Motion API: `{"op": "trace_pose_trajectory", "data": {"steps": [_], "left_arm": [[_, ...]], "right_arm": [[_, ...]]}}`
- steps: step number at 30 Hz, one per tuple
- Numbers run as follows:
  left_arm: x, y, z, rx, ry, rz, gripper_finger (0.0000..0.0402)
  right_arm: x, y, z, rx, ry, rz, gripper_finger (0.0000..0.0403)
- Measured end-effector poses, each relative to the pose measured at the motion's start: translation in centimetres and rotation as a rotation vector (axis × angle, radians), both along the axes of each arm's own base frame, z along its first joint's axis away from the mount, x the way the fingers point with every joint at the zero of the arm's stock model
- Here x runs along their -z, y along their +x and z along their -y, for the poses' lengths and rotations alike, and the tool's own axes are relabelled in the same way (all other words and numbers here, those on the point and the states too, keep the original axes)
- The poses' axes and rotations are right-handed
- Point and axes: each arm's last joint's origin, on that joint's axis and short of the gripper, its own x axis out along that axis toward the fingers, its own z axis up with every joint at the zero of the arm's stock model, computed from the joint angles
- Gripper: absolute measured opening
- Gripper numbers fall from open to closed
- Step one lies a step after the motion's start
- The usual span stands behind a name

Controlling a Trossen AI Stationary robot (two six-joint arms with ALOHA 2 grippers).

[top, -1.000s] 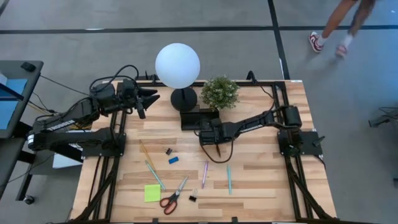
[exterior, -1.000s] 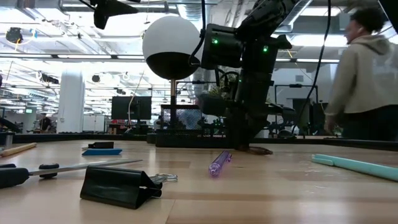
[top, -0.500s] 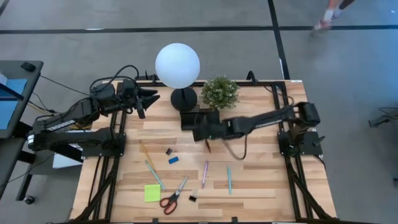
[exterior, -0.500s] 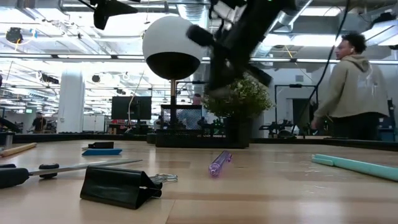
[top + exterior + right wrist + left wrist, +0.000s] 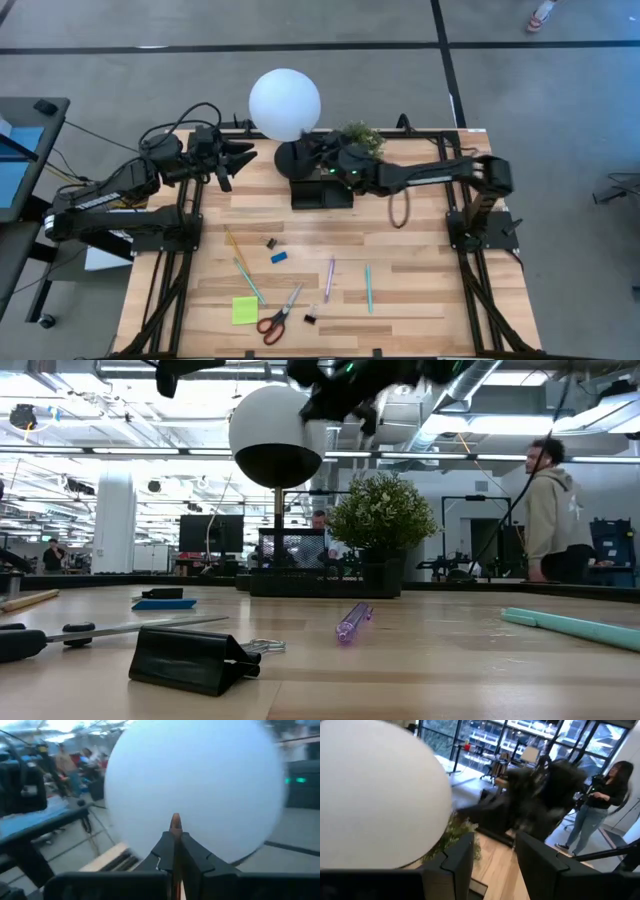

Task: Pick and place office supplies into organizer
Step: Put the brown pen into the black desk organizer

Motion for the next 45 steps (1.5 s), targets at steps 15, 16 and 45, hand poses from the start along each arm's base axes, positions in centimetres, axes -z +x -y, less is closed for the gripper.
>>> {"op": "trace_pose_trajectory", "data": {"steps": [15,16,45], "left_arm": [[0.0,0.0,0.0,0.001,0.02,-0.002,0.0128],[0.0,0.0,0.0,0.002,0.02,-0.003,0.0128],[1.8,-0.2,0.0,-0.024,-0.122,-0.155,0.0172]], "right_arm": [[6.1,3.0,-1.0,0.064,-0.118,-0.126,0.0003],[6.3,3.0,-1.2,0.086,-0.128,-0.163,0.0002],[9.6,1.3,-3.0,0.083,0.176,-0.466,0.0]]}}
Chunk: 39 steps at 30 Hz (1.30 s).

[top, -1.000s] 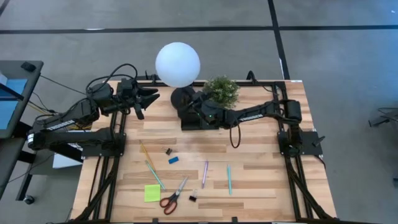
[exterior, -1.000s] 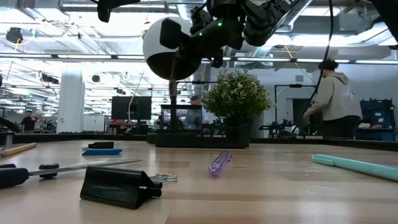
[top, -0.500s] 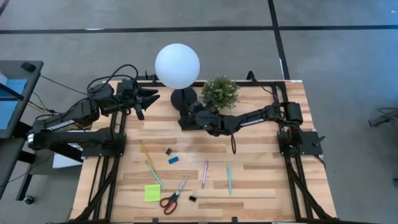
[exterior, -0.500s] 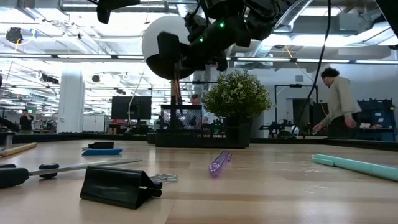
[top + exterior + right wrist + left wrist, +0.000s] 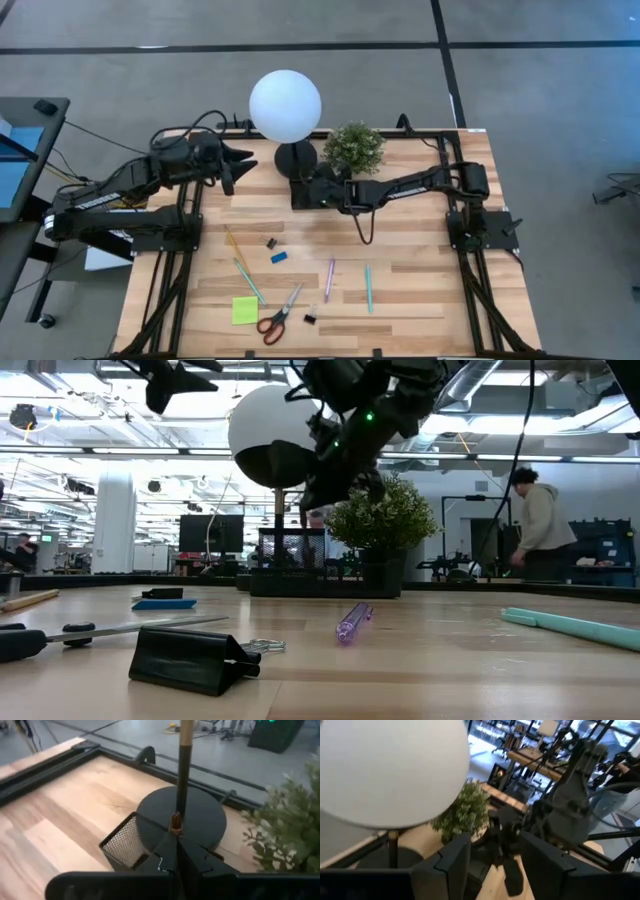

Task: Pick and place office supplies into organizer
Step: Put the brown pen into the black desk organizer, then adjust the yellow pencil

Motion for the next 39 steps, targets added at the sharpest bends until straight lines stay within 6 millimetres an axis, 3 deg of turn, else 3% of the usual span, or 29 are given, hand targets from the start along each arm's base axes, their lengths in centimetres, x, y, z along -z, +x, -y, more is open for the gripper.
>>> {"op": "trace_pose_trajectory", "data": {"steps": [8,14,25,31,39], "left_arm": [[0.2,0.0,0.0,-0.007,-0.041,-0.002,0.0188],[0.2,0.0,0.0,-0.008,-0.059,0.005,0.0185],[0.7,-0.1,0.1,-0.003,-0.116,-0.036,0.0184],[2.2,-0.4,0.2,-0.022,-0.224,-0.168,0.0184],[4.7,-0.6,1.4,0.034,-0.521,-0.395,0.0184]], "right_arm": [[-1.6,0.6,0.5,-0.113,0.016,-0.035,0.0009],[-0.8,0.0,0.9,-0.133,0.073,-0.131,0.0075],[-1.0,-0.3,2.0,-0.103,0.072,-0.134,0.0179],[-5.0,-1.4,1.6,-0.14,0.037,-0.063,0.0186],[-12.2,-5.1,-0.3,-0.306,0.022,0.052,0.0167]]}}
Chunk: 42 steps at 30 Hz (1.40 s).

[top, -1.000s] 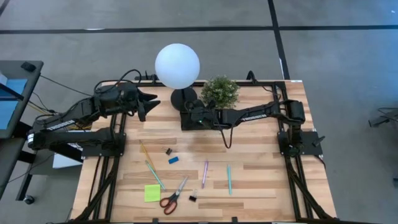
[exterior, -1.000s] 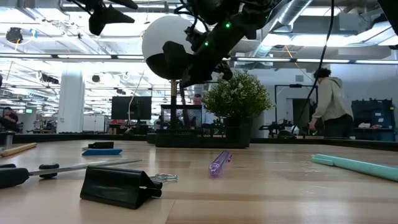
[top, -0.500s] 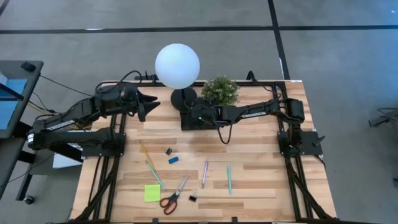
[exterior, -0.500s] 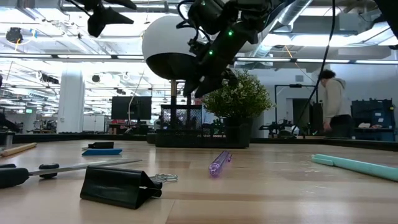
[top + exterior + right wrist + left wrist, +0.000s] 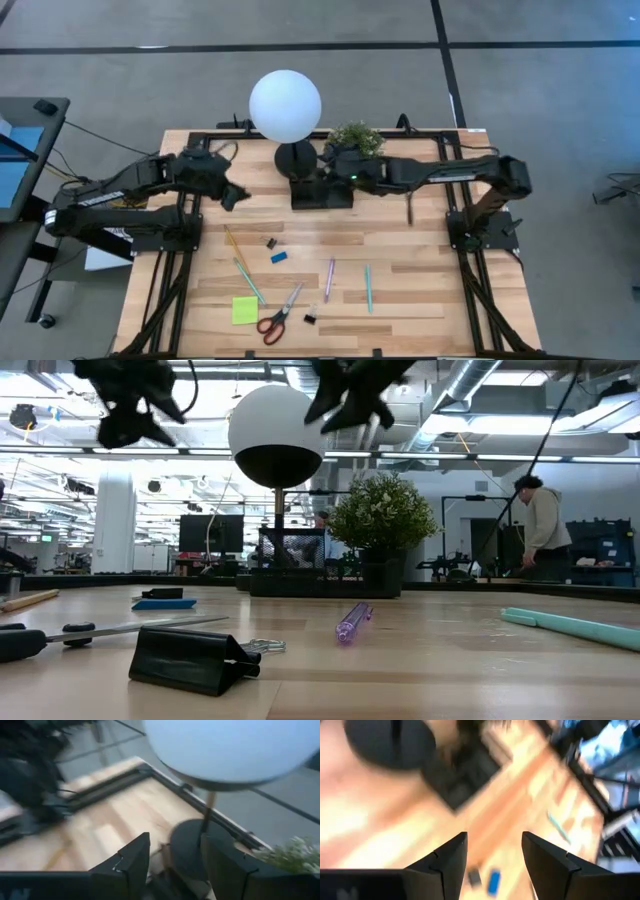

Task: Pick and place office supplies into organizer
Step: Adjust the yellow pencil

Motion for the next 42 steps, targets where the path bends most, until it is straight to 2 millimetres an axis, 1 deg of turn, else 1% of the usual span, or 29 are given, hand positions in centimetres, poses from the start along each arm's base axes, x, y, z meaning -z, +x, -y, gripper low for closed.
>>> {"op": "trace_pose_trajectory", "data": {"steps": [3,5,8,10,13,16,20,26,27,29,31,33,35,38,40,42], "left_arm": [[1.2,0.2,1.0,0.027,-0.11,-0.134,0.0184],[2.0,0.4,1.7,0.014,-0.158,-0.225,0.0184],[3.0,1.1,2.7,-0.089,-0.201,-0.341,0.0184],[3.5,1.6,3.4,-0.151,-0.231,-0.388,0.0184],[4.4,2.4,4.5,-0.195,-0.272,-0.464,0.0184],[5.4,3.0,5.5,-0.214,-0.276,-0.551,0.0184],[6.7,3.3,5.9,-0.304,-0.258,-0.693,0.0184],[8.1,5.3,5.9,-0.268,-0.302,-0.722,0.0184],[8.3,5.3,5.8,-0.253,-0.297,-0.748,0.0184],[8.3,4.6,5.3,-0.259,-0.269,-0.819,0.0184],[8.0,3.3,4.8,-0.287,-0.251,-0.918,0.0184],[7.3,1.9,4.5,-0.31,-0.238,-0.966,0.0184],[6.6,0.9,4.3,-0.351,-0.224,-0.935,0.0184],[6.0,0.6,4.1,-0.432,-0.208,-0.731,0.0184],[6.7,0.6,3.9,-0.479,-0.205,-0.61,0.0184],[8.1,0.0,3.7,-0.509,-0.226,-0.585,0.0184]], "right_arm": [[-1.4,-1.1,-0.6,-0.075,0.014,0.009,0.016],[-1.9,-1.6,-0.9,-0.091,0.013,0.009,0.0156],[-1.8,-1.8,-1.3,-0.101,0.015,-0.011,0.0151],[-1.7,-1.8,-1.5,-0.108,0.016,-0.023,0.0147],[-1.3,-1.7,-1.7,-0.115,0.018,-0.046,0.0142],[-1.1,-1.8,-1.8,-0.119,0.02,-0.073,0.0137],[-0.7,-2.1,-1.8,-0.119,0.023,-0.124,0.0132],[-0.8,-2.3,-1.3,-0.112,0.022,-0.13,0.0127],[-0.8,-2.3,-1.3,-0.118,0.026,-0.133,0.0127],[-0.7,-2.4,-1.4,-0.132,0.042,-0.15,0.0126],[-0.5,-2.5,-1.5,-0.145,0.051,-0.166,0.0123],[-0.5,-2.5,-1.5,-0.146,0.052,-0.166,0.012],[-0.5,-2.5,-1.5,-0.145,0.053,-0.166,0.0118],[-0.5,-2.5,-1.4,-0.142,0.053,-0.165,0.0118],[-0.5,-2.5,-1.4,-0.141,0.053,-0.164,0.0118],[-0.5,-2.5,-1.4,-0.143,0.053,-0.165,0.0118]]}}
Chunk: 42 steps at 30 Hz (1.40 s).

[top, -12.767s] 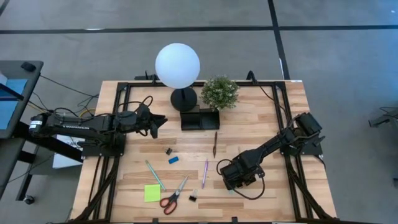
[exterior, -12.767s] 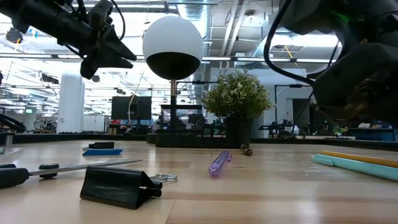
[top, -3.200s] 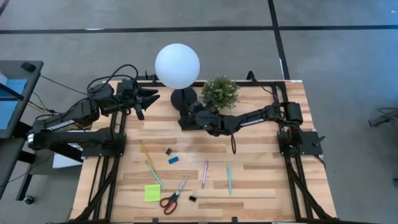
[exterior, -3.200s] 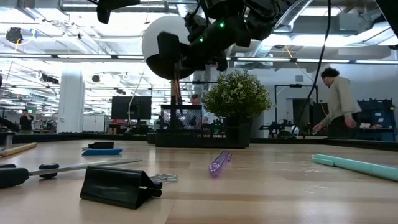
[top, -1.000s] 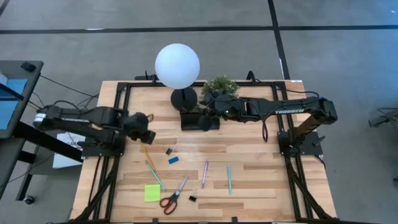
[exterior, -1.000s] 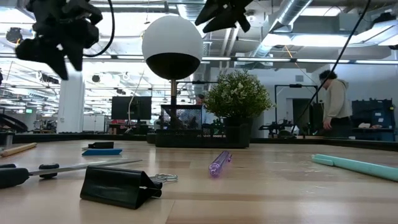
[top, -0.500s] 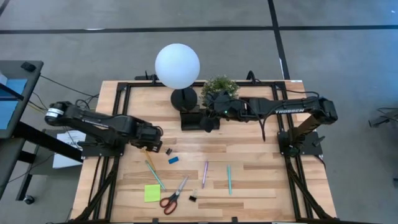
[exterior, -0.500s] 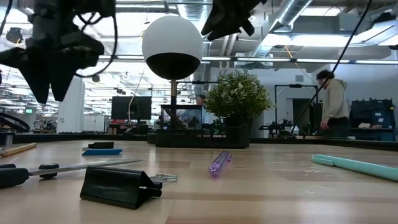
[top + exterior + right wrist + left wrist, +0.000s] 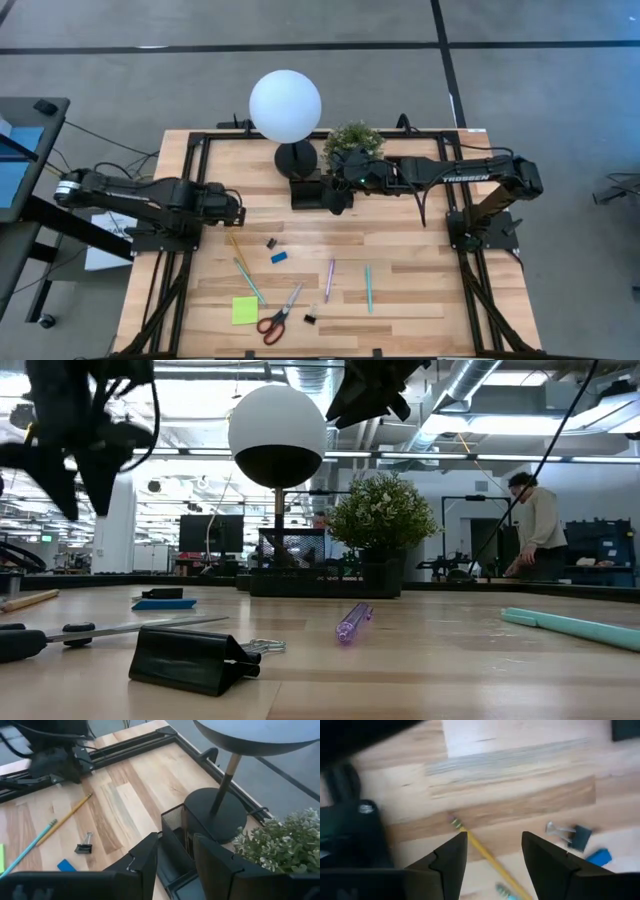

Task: Pick and place office supplies into organizer
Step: Adjust the yellow pencil

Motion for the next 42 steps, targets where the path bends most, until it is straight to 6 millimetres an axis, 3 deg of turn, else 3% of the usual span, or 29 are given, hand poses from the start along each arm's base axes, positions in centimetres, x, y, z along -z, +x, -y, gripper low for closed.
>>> {"op": "trace_pose_trajectory", "data": {"steps": [3,9,13,22,29,36,42], "left_arm": [[1.6,-0.2,-0.2,-0.027,-0.019,0.021,0.0183],[3.0,0.0,-0.8,-0.094,-0.029,0.007,0.0157],[4.7,0.1,-0.8,-0.105,-0.138,-0.027,0.0142],[6.9,1.0,-0.7,-0.127,-0.179,-0.176,0.0148],[8.8,2.8,-0.9,-0.138,-0.165,-0.228,0.0149],[8.1,4.6,-1.1,-0.057,-0.145,-0.293,0.0136],[7.2,8.5,-1.6,0.083,-0.02,0.058,0.0114]], "right_arm": [[0.0,0.0,-0.3,-0.009,0.0,0.0,0.0118],[0.0,0.0,-0.4,-0.013,0.002,0.0,0.0118],[0.0,0.1,-0.4,-0.013,0.002,0.007,0.0118],[0.0,0.1,-0.4,-0.041,0.018,-0.003,0.0118],[0.1,0.1,-0.5,-0.058,0.028,-0.006,0.0118],[0.3,-0.1,-0.4,-0.059,0.027,-0.034,0.0118],[0.3,-0.1,-0.4,-0.084,-0.004,-0.048,0.0118]]}}
